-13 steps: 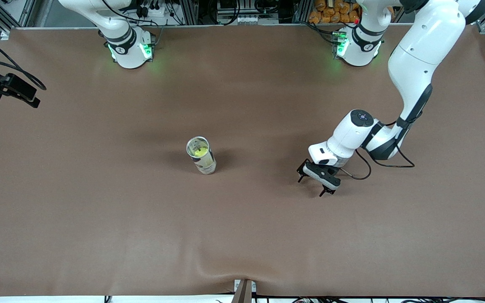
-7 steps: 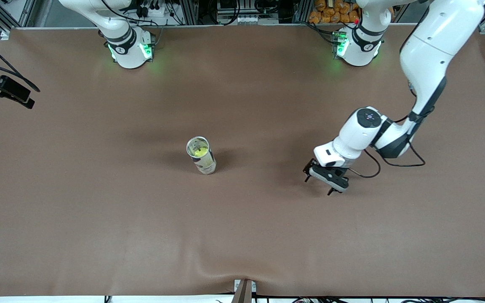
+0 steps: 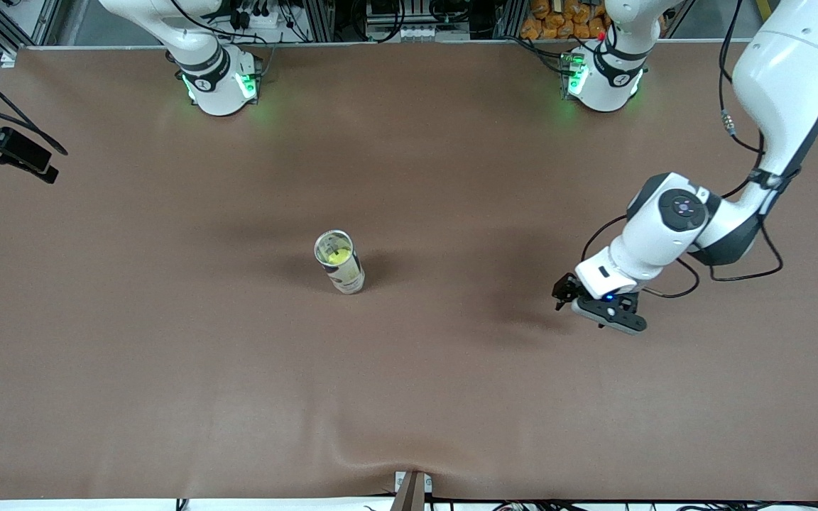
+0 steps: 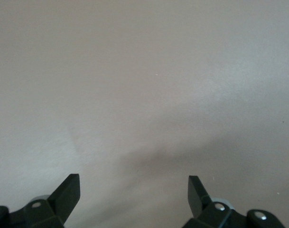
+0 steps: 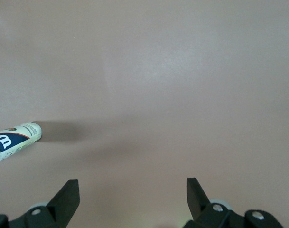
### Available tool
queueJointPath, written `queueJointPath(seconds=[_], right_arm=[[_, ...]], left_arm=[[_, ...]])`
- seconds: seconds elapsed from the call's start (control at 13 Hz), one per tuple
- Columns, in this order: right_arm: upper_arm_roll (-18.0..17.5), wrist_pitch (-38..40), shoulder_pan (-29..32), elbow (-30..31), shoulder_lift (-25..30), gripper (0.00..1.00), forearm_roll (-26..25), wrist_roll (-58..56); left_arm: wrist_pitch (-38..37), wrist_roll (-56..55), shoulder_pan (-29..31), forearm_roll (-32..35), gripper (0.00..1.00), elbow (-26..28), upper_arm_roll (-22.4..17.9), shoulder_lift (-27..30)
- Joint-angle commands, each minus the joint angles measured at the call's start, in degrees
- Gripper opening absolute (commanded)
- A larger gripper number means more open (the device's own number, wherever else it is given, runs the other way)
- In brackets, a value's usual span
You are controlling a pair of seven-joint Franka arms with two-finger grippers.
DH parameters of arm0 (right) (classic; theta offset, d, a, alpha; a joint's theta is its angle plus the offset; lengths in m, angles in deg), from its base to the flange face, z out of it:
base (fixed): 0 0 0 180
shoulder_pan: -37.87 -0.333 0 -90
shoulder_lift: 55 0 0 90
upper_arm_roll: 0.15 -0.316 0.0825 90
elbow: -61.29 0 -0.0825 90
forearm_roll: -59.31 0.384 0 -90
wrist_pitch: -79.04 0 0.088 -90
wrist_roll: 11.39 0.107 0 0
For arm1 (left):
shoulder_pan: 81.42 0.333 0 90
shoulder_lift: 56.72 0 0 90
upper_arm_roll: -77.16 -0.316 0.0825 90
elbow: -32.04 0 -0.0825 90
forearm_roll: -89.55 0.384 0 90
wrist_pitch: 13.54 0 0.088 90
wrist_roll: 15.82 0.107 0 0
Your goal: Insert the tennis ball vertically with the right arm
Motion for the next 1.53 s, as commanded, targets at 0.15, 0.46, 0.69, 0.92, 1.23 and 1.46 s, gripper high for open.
queueJointPath(seconds=[0.15, 0.46, 0.69, 0.92, 1.23, 1.46], right_arm=[[-0.75, 0.84, 1.44, -0.85, -0.29, 1.00, 0.41, -0.50], [-0.66, 0.92, 1.44, -0.85, -0.46, 1.00, 0.32, -0.42], [-0.66, 1.01, 1.44, -0.85, -0.46, 1.00, 0.32, -0.33], [-0.66, 1.10, 1.53, -0.85, -0.46, 1.00, 0.41, -0.33], [-0.75, 0.93, 1.53, -0.85, -0.46, 1.00, 0.41, -0.33], [-0.75, 0.75, 1.44, -0.85, -0.46, 1.00, 0.75, -0.33]], left_arm=[[-20.00, -0.01, 2.36, -2.53, 1.00, -8.70, 6.26, 1.39], [-29.95, 0.44, 5.69, -6.05, 1.00, -14.96, 10.57, 1.39], [-37.42, 0.44, 6.49, -8.77, 1.00, -20.48, 11.54, 1.39], [-42.87, -0.71, 6.76, -13.34, 1.00, -27.07, 11.28, 1.74], [-47.73, -0.71, 8.16, -13.70, 1.00, -30.52, 11.11, 3.22], [-47.73, 0.17, 10.62, -12.92, 1.00, -30.52, 11.37, 4.20]])
